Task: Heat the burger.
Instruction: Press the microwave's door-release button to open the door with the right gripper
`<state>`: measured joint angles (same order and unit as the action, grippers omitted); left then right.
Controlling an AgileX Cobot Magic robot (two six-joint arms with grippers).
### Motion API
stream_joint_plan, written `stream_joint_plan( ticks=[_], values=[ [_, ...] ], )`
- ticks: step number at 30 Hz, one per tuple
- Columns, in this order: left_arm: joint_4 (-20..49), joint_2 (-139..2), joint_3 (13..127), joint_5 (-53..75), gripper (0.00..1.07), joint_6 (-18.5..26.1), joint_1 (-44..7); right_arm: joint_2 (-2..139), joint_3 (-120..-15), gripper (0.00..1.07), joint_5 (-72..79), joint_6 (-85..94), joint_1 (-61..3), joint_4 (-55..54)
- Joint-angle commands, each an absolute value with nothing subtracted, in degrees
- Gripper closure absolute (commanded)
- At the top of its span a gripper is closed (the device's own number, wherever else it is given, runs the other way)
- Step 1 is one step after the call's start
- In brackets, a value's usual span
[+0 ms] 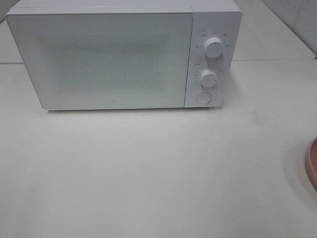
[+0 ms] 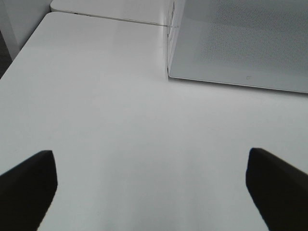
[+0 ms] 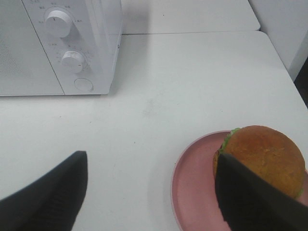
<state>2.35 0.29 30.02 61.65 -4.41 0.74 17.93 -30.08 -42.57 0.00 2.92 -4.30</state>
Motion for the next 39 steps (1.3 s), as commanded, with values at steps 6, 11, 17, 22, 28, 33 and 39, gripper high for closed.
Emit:
stream_joint_plan(
  ticks=[6, 11, 17, 22, 28, 33, 39],
  values=[
    [2.9, 1.3, 29.9, 61.1, 0.06, -4.5, 0.9, 25.7, -28.8, 0.34, -32.9, 0.6, 3.3, -4.2],
    [2.9, 1.3, 29.9, 61.1, 0.06, -4.5, 0.9, 30.8, -28.8, 0.34, -28.2, 0.6, 3.3, -4.5],
    [2.9, 1.3, 29.9, 61.1, 0.06, -4.5, 0.9, 37.1, -28.8, 0.34, -22.3, 0.6, 3.3, -4.5],
    [2.9, 1.3, 29.9, 61.1, 0.06, -4.5, 0.9, 42.5, -28.8, 0.34, -16.2, 0.6, 3.3, -4.5],
    [2.9, 1.3, 29.9, 61.1, 0.06, -4.5, 0.9, 49.7, -28.8, 0.34, -8.1, 0.6, 3.3, -4.5],
    [2.9, 1.3, 29.9, 61.1, 0.06, -4.5, 0.9, 53.7, -28.7, 0.34, -2.0, 0.6, 3.1, -4.4],
    [2.9, 1.3, 29.9, 61.1, 0.06, -4.5, 0.9, 59.9, -25.8, 0.34, 11.6, 0.6, 3.1, -4.4]
  ],
)
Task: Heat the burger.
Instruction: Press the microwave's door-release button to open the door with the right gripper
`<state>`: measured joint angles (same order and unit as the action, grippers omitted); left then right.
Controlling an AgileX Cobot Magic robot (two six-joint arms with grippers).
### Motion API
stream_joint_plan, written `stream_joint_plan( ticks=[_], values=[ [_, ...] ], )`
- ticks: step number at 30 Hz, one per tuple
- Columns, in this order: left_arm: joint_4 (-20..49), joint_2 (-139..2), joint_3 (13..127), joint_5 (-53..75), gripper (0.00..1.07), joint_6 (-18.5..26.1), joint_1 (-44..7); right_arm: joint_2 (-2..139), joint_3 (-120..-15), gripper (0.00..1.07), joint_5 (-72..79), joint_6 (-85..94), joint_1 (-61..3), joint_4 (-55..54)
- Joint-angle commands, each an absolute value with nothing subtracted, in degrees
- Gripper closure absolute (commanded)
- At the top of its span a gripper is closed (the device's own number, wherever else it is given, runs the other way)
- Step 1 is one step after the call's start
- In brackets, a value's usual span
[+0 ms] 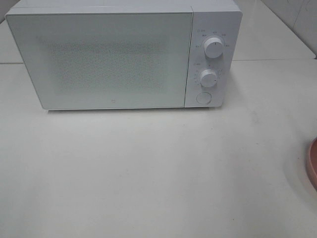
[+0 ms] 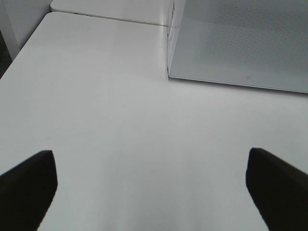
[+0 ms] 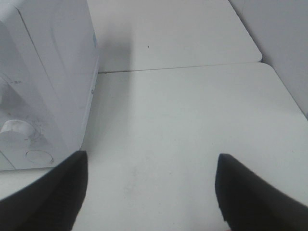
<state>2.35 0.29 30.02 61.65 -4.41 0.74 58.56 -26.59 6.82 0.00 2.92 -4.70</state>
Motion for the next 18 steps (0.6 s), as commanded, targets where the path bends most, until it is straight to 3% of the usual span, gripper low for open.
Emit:
stream_joint_plan(
  ticks=[1, 11, 18],
  values=[
    [2.9, 1.3, 29.9, 61.1, 0.06, -4.5, 0.9, 61.5, -24.6, 0.34, 16.3, 0.6, 3.1, -4.4],
    [2.9, 1.3, 29.9, 61.1, 0.06, -4.5, 0.9, 68.7, -19.9, 0.35, 33.7, 0.9, 1.5, -4.5],
    [2.9, 1.3, 29.9, 61.1, 0.06, -4.5, 0.9, 75.8, -18.1, 0.35, 42.9, 4.5, -7.1, -10.0]
  ],
)
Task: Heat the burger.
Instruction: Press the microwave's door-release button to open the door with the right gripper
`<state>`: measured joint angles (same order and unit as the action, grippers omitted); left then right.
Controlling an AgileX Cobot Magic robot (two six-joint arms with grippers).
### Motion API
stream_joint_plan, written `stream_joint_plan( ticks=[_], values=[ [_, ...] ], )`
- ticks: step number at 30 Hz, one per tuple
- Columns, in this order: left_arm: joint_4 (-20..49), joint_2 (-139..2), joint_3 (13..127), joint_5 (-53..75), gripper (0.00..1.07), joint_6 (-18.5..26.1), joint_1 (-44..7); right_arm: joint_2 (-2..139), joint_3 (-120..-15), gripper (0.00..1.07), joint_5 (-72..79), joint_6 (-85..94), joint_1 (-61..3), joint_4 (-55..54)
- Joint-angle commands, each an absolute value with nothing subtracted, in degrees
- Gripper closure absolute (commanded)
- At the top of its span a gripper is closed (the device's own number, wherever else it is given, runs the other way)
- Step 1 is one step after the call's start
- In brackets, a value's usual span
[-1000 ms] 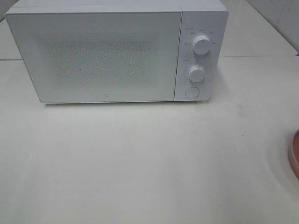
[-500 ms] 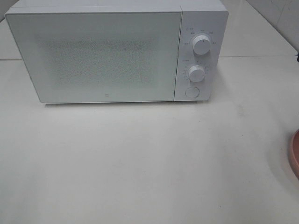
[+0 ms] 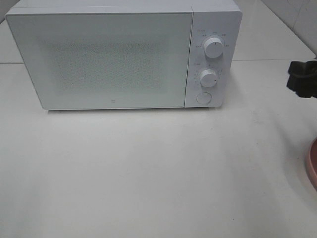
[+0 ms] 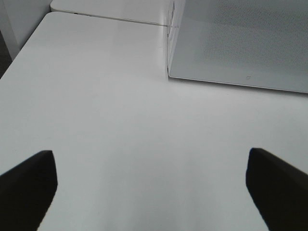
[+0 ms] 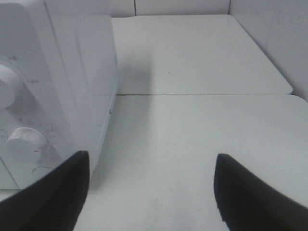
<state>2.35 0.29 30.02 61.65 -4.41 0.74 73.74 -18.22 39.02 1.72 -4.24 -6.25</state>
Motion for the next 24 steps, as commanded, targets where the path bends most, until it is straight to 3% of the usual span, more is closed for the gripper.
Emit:
stream_joint_plan(
  ticks=[1, 6, 8, 11, 14, 19, 24],
  values=[
    [2.9, 1.3, 29.9, 61.1, 0.06, -4.5, 0.9, 78.0, -18.1, 0.35, 44.9, 7.4, -10.3, -14.3],
    [2.9, 1.3, 29.9, 61.1, 0.06, -4.5, 0.9, 82.1, -18.1, 0.35, 49.5, 12.8, -16.8, -21.1],
    [2.9, 1.3, 29.9, 61.1, 0.06, -4.5, 0.9, 85.7, -18.1, 0.35, 54.9, 16.0, -23.1, -28.9],
    [2.9, 1.3, 29.9, 61.1, 0.06, -4.5, 0.9, 88.5, -18.1, 0.35, 58.6, 17.9, -27.7, -34.9],
    [2.9, 1.3, 29.9, 61.1, 0.06, -4.5, 0.9, 89.4, -18.2, 0.35, 59.8, 18.6, -29.2, -36.9],
    [2.9, 1.3, 29.9, 61.1, 0.06, -4.5, 0.9, 94.5, -20.2, 0.36, 62.6, 20.8, -37.8, -45.1],
    [2.9, 1.3, 29.9, 61.1, 0.06, -4.5, 0.9, 97.1, -21.9, 0.36, 62.5, 21.0, -40.3, -46.8]
  ],
)
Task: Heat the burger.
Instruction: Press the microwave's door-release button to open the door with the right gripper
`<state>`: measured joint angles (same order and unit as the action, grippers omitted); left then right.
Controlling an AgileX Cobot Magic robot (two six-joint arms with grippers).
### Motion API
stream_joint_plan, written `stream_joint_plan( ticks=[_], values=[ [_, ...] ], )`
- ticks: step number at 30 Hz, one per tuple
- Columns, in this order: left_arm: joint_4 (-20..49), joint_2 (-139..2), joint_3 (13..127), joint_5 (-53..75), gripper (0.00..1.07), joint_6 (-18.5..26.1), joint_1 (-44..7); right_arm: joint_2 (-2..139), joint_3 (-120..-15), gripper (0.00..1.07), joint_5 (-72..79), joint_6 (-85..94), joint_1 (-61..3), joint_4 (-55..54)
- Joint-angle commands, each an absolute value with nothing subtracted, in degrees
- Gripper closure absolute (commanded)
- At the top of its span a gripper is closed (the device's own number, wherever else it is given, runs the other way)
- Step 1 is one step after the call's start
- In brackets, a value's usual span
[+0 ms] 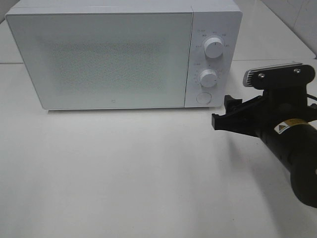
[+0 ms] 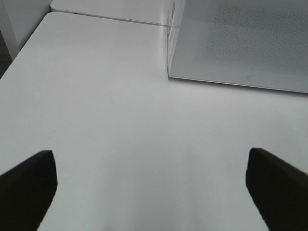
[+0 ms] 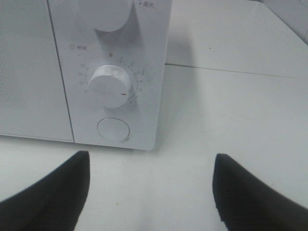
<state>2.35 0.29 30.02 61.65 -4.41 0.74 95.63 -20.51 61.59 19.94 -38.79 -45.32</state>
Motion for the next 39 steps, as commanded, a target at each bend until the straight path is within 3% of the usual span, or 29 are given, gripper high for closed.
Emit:
stream_joint_plan(
  ticks=[1, 7, 12, 14, 18, 20, 25, 31, 39],
  values=[
    [2.9, 1.3, 29.9, 61.1, 0.06, -4.5, 0.9, 97.1, -21.9, 0.36, 62.5, 21.0, -40.3, -46.8],
    [2.9, 1.3, 29.9, 61.1, 0.06, -4.5, 0.9, 99.4, -23.8, 0.37, 62.0, 19.5, -42.2, -47.9],
    [2.9, 1.3, 29.9, 61.1, 0.06, -4.5, 0.9, 99.4, -23.8, 0.44, 62.0, 11.5, -42.2, -47.9],
    [2.9, 1.3, 29.9, 61.1, 0.06, -4.5, 0.9, 99.4, -23.8, 0.58, 61.7, 0.0, -42.2, -47.8],
    [2.9, 1.3, 29.9, 61.1, 0.06, -4.5, 0.9, 99.4, -23.8, 0.71, 61.7, -9.9, -42.2, -47.8],
    [2.9, 1.3, 29.9, 61.1, 0.06, -4.5, 0.9, 99.4, -23.8, 0.84, 61.5, -21.6, -42.2, -47.7],
    [2.9, 1.3, 29.9, 61.1, 0.06, -4.5, 0.9, 99.4, -23.8, 0.99, 59.3, -40.9, -42.2, -47.6],
    [2.9, 1.3, 29.9, 61.1, 0.06, -4.5, 0.9, 99.4, -23.8, 1.07, 59.1, -57.9, -42.2, -46.2],
    [2.9, 1.3, 29.9, 61.1, 0.06, -4.5, 0.9, 99.4, -23.8, 1.07, 59.1, -67.6, -42.2, -46.2]
  ],
)
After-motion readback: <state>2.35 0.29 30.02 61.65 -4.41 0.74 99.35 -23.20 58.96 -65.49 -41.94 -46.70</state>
